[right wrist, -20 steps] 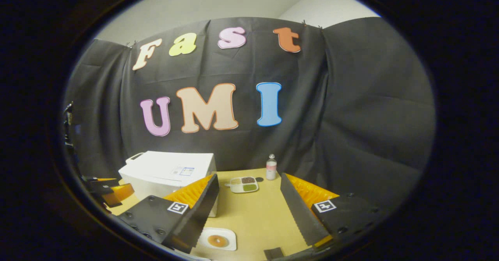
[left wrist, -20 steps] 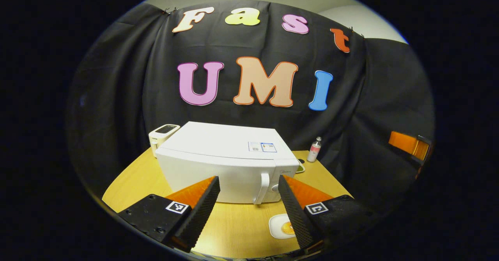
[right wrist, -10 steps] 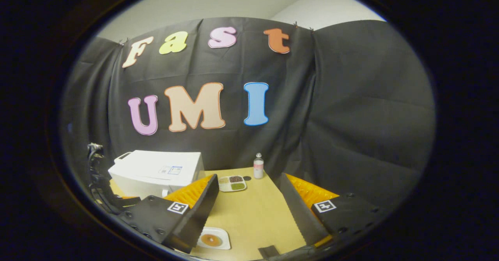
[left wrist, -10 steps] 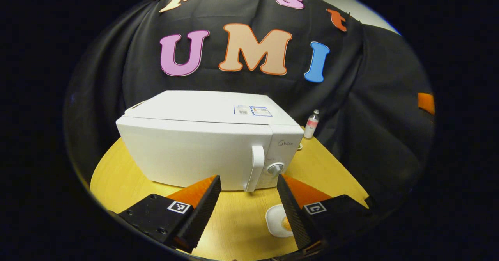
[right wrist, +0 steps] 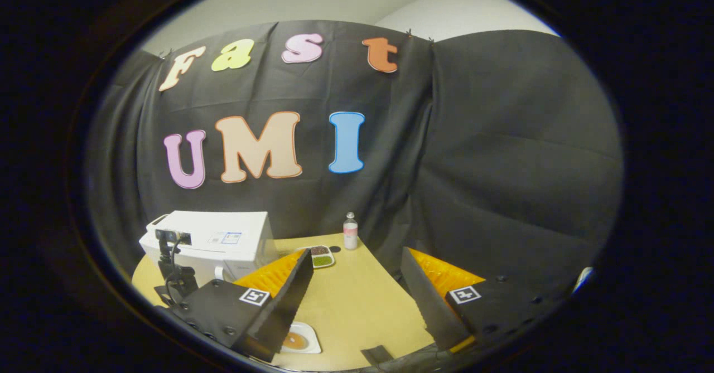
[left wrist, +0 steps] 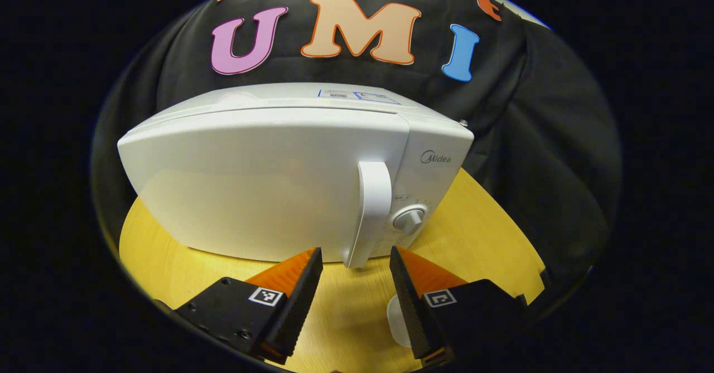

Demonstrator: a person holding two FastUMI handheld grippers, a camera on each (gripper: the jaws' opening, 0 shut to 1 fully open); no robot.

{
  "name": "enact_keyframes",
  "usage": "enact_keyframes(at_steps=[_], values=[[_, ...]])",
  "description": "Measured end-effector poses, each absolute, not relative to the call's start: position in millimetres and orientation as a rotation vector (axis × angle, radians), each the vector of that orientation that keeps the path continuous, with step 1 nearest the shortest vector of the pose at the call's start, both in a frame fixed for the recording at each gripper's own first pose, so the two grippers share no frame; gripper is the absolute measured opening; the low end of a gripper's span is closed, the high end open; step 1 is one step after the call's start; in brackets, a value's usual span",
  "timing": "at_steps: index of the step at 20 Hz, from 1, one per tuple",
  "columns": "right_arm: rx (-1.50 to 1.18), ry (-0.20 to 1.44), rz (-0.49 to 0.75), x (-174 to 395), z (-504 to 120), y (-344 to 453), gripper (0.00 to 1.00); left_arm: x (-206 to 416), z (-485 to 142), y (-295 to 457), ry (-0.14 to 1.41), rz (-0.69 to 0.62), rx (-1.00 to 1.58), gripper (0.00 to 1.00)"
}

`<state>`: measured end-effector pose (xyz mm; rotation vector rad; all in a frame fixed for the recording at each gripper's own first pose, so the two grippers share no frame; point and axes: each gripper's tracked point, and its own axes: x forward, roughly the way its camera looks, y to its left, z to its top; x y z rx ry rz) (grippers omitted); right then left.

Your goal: Open the microwave oven with the left hand, put the food in, and close the microwave oven.

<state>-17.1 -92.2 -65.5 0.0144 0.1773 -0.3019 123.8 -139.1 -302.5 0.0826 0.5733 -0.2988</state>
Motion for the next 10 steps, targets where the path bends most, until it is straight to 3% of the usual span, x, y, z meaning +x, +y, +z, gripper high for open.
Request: enact_keyframes(at_steps=[2,3,4,5,6,7,8,10], values=[[0.016,0.189,-0.316,-17,-70,-94,0.97,130,-307,-143,0.580,-0.305,0.083,0.77],[0.014,0.194,-0.321,-17,-72,-94,0.97,132,-310,-144,0.587,-0.307,0.087,0.70],[0.011,0.197,-0.322,-18,-72,-93,0.97,135,-313,-147,0.594,-0.307,0.088,0.74],[0.009,0.199,-0.324,-17,-73,-93,0.97,138,-316,-149,0.600,-0.308,0.086,0.66],[0.006,0.200,-0.325,-18,-72,-92,0.97,139,-319,-150,0.607,-0.307,0.086,0.70],[0.004,0.201,-0.327,-18,-73,-92,0.97,141,-321,-152,0.614,-0.304,0.089,0.63],[0.002,0.202,-0.329,-18,-74,-93,0.97,142,-324,-153,0.623,-0.303,0.092,0.65],[-0.002,0.207,-0.337,-20,-75,-93,0.97,145,-327,-152,0.630,-0.290,0.104,0.47]])
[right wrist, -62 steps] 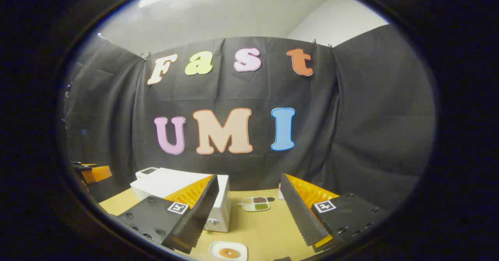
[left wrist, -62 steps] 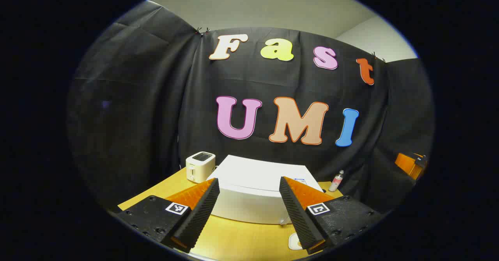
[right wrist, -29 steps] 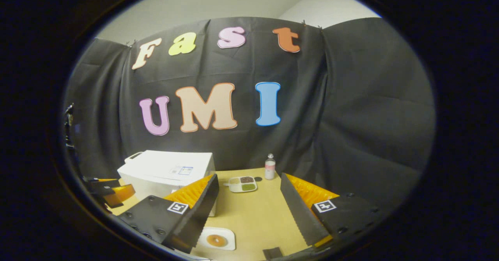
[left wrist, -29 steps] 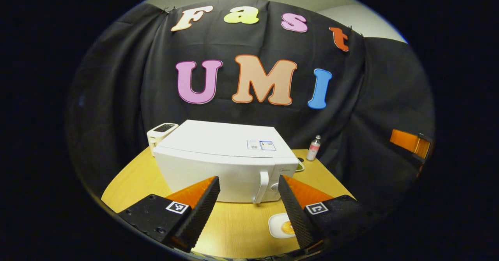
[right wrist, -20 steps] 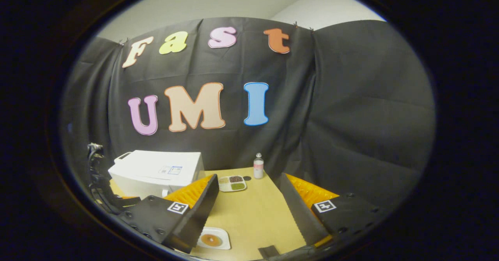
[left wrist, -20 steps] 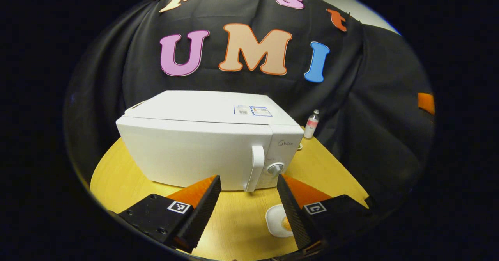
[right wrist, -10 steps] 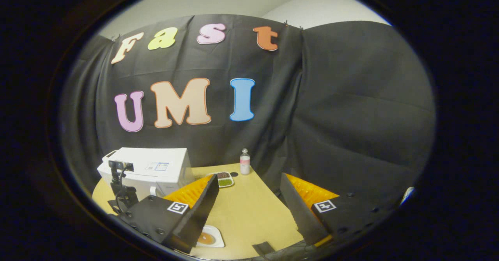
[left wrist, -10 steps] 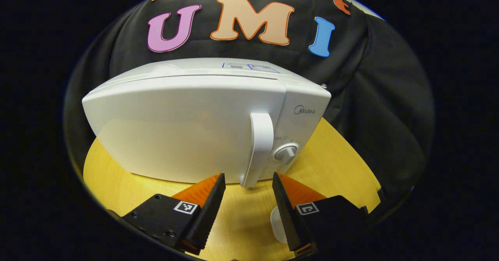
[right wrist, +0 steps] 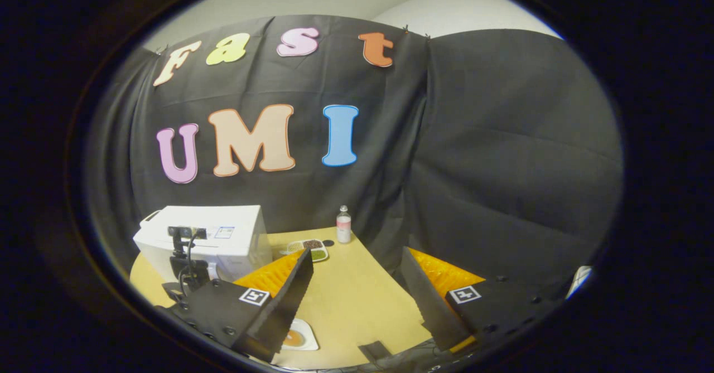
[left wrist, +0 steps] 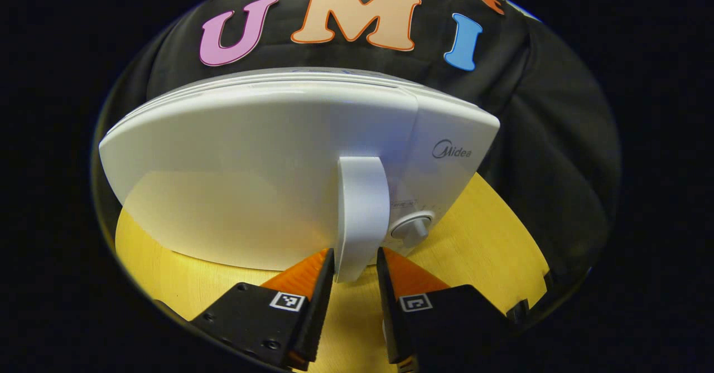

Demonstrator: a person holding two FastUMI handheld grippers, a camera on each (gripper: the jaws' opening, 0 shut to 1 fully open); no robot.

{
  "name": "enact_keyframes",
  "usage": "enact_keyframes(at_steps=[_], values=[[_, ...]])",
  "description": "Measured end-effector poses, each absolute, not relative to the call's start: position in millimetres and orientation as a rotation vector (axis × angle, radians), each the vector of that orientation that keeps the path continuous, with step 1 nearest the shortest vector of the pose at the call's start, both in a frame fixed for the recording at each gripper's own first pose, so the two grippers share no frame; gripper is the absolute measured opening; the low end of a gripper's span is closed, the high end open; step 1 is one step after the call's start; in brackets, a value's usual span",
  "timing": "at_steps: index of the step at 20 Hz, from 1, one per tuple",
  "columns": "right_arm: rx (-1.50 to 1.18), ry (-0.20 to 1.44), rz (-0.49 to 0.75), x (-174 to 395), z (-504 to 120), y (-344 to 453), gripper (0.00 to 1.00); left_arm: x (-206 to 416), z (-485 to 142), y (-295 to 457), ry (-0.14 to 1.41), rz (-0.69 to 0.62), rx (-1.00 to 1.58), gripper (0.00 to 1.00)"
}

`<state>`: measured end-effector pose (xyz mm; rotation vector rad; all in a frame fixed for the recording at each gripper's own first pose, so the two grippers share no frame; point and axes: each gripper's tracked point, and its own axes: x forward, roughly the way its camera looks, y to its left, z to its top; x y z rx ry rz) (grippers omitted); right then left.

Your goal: Open the microwave oven with the left hand, put the food in, and close the microwave oven.

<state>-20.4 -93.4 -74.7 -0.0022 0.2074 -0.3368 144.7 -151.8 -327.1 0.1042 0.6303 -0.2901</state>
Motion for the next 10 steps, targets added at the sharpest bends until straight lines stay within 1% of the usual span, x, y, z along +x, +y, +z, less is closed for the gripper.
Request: enact_keyframes(at_steps=[1,2,3,4,5,6,7,8,9,10], values=[[-0.004,0.210,-0.341,-22,-76,-94,0.97,146,-328,-149,0.632,-0.284,0.120,0.45],[-0.006,0.212,-0.348,-24,-76,-96,0.97,147,-328,-149,0.634,-0.282,0.125,0.37],[-0.007,0.215,-0.354,-26,-78,-98,0.97,148,-328,-149,0.631,-0.286,0.126,0.34],[-0.007,0.220,-0.360,-28,-79,-99,0.97,148,-328,-148,0.634,-0.288,0.128,0.34],[-0.007,0.225,-0.365,-30,-81,-100,0.97,148,-328,-149,0.637,-0.287,0.133,0.31],[-0.005,0.230,-0.369,-32,-82,-101,1.00,148,-329,-149,0.638,-0.287,0.140,0.30],[-0.004,0.235,-0.371,-34,-84,-101,0.97,147,-329,-150,0.641,-0.282,0.145,0.28],[-0.002,0.237,-0.371,-35,-85,-102,0.97,147,-330,-149,0.642,-0.273,0.147,0.22],[-0.002,0.237,-0.369,-36,-85,-101,1.00,146,-330,-149,0.641,-0.266,0.143,0.20],[-0.001,0.240,-0.367,-36,-85,-101,0.97,146,-330,-149,0.642,-0.260,0.134,0.18]])
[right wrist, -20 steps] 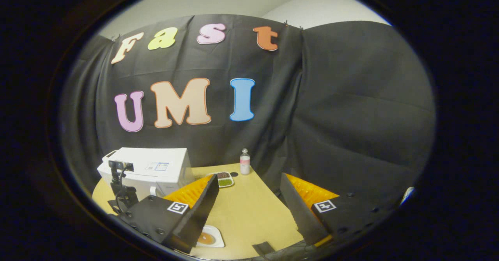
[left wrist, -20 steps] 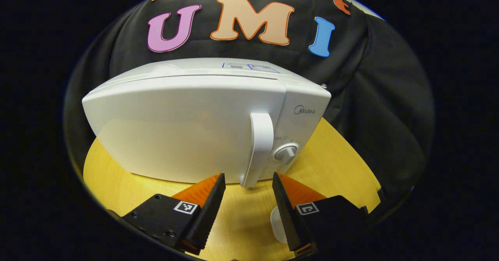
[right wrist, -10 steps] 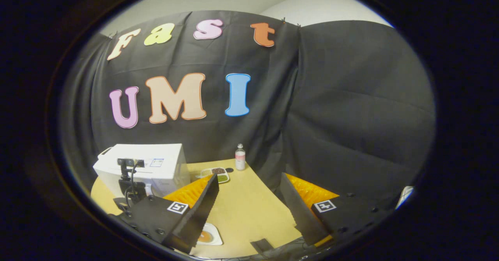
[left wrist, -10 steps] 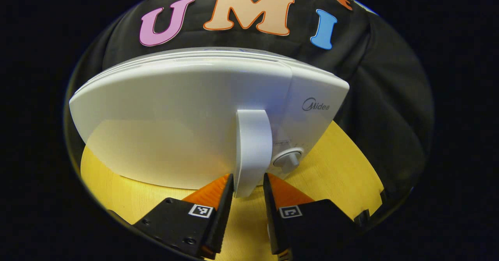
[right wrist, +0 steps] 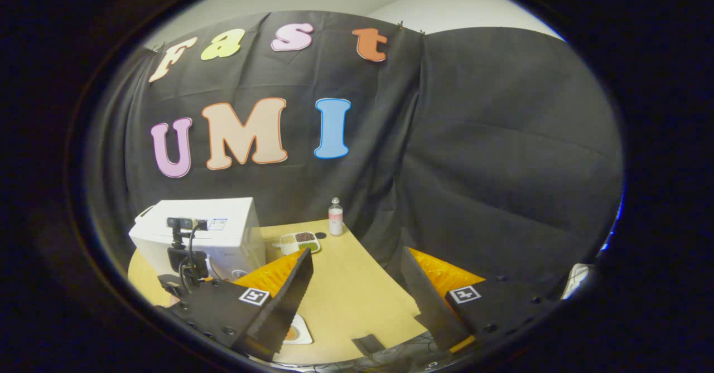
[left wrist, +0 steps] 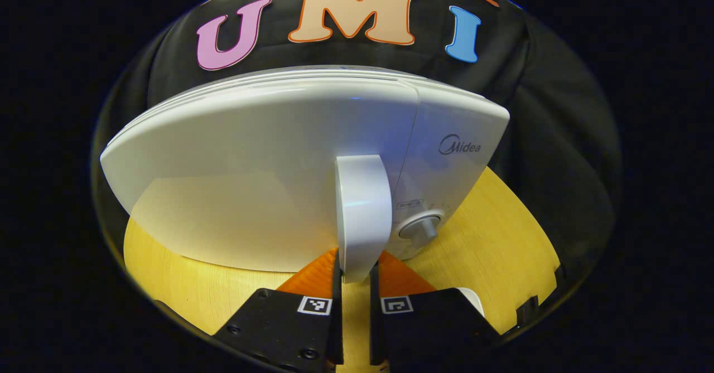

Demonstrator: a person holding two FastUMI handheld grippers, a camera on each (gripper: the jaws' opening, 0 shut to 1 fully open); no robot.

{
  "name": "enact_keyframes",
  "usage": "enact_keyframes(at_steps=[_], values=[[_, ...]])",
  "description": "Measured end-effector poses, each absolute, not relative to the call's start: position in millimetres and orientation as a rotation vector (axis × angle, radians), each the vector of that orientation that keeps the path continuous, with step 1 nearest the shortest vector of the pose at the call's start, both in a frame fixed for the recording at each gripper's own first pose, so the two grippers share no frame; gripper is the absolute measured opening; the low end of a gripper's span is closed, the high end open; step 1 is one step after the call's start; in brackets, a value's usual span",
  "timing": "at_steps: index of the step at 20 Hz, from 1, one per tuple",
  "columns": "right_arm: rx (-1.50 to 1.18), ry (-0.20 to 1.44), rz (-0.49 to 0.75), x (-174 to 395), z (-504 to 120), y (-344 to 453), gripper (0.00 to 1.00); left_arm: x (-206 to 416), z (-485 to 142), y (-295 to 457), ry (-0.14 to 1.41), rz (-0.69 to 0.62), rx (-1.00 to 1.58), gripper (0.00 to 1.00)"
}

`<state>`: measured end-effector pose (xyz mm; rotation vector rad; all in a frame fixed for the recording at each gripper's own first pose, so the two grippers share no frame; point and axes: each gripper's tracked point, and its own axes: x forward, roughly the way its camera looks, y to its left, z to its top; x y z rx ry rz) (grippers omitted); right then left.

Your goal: Open the microwave oven with the left hand, put the food in, and close the microwave oven.

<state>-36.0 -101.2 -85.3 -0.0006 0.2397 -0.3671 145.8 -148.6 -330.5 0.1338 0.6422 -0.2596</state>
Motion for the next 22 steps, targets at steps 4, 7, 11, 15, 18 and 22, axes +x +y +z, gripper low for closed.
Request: enact_keyframes(at_steps=[4,7,11,15,18,22], values=[[0.001,0.252,-0.345,-38,-88,-100,0.97,144,-329,-148,0.632,-0.242,0.116,0.10],[-0.025,0.274,-0.345,-42,-96,-106,0.97,144,-329,-148,0.628,-0.243,0.106,0.07],[0.001,0.310,-0.319,-45,-109,-107,0.97,144,-328,-148,0.627,-0.240,0.106,0.05],[-0.001,0.326,-0.292,-43,-117,-109,0.97,127,-332,-143,0.661,-0.214,0.096,0.04],[0.003,0.333,-0.250,-35,-123,-109,0.97,94,-329,-131,0.622,-0.262,0.138,0.04],[-0.001,0.360,-0.129,-19,-140,-94,0.97,65,-330,-119,0.643,-0.247,0.110,0.09]])
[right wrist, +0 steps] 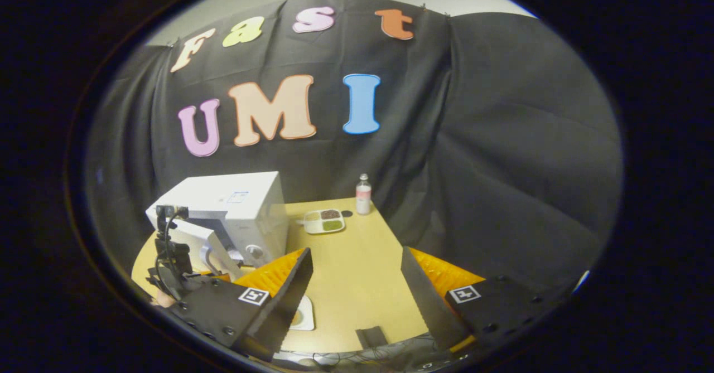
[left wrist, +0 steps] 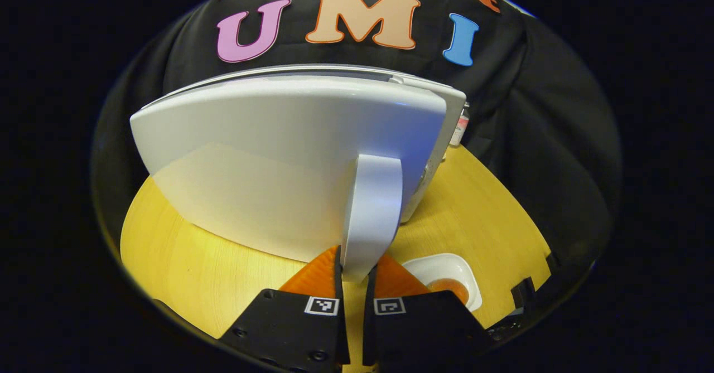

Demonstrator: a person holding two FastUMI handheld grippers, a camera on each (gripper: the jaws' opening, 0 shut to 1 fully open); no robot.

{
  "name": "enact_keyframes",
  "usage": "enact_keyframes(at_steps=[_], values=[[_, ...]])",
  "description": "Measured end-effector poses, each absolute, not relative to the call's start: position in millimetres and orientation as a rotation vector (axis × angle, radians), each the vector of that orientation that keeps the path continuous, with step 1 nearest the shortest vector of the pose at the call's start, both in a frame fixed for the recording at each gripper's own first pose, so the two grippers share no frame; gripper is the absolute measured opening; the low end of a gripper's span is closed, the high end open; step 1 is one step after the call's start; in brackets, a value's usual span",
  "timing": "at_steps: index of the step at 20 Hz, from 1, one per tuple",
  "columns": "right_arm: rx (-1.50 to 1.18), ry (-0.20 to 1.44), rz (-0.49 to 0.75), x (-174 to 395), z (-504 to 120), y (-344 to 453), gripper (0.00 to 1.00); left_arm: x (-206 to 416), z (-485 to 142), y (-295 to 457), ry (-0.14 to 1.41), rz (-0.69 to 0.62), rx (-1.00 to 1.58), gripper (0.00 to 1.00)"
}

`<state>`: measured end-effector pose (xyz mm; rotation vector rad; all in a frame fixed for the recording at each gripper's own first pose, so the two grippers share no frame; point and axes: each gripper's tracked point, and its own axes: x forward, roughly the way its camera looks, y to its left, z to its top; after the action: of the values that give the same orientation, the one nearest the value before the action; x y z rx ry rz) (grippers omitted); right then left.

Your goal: Open the microwave oven with the left hand, put the food in, and close the microwave oven.

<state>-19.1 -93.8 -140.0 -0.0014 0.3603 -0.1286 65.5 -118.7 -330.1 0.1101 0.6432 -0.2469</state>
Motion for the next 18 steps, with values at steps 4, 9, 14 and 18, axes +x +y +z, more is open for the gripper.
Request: enact_keyframes(at_steps=[4,9,14,18], values=[[-0.025,0.377,-0.004,-6,-151,-75,1.00,44,-328,-102,0.639,-0.160,0.111,0.15],[-0.015,0.413,0.115,6,-169,-60,1.00,29,-308,-77,0.595,-0.045,-0.060,0.43],[-0.031,0.424,0.196,13,-180,-56,0.98,4,-298,-46,0.574,0.072,-0.060,0.90],[-0.039,0.457,0.244,16,-197,-53,0.97,-22,-289,-29,0.558,0.148,-0.098,0.98]])
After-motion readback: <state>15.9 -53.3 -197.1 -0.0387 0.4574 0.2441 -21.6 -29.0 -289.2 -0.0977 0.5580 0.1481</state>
